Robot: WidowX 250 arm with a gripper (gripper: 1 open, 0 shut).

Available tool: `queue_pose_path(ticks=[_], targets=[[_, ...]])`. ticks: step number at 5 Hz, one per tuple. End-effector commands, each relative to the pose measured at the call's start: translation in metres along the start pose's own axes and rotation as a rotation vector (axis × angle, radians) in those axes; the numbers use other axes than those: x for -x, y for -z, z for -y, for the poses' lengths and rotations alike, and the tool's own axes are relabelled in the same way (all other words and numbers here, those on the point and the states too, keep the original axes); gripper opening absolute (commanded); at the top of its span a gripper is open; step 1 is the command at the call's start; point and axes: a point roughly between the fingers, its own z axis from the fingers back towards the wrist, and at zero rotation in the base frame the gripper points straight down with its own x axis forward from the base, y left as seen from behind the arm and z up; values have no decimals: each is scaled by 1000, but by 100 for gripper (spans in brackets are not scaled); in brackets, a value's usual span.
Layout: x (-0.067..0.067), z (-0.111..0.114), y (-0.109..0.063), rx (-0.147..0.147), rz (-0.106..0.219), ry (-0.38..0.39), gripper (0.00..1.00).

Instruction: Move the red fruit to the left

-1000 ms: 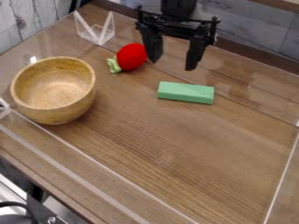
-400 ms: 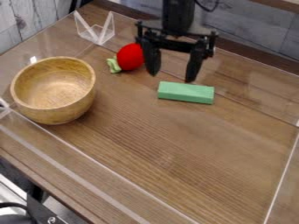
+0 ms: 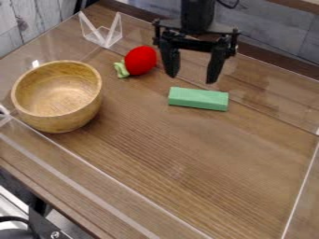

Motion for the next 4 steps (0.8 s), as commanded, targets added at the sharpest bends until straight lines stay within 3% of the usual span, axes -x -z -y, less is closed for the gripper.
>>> queue_pose_path(ticks=[1,2,4], targets=[[-5,3,-25,35,53,83,100],[0,-2,-28,46,30,155,100],[-1,-10,-18,20,12,157,100]])
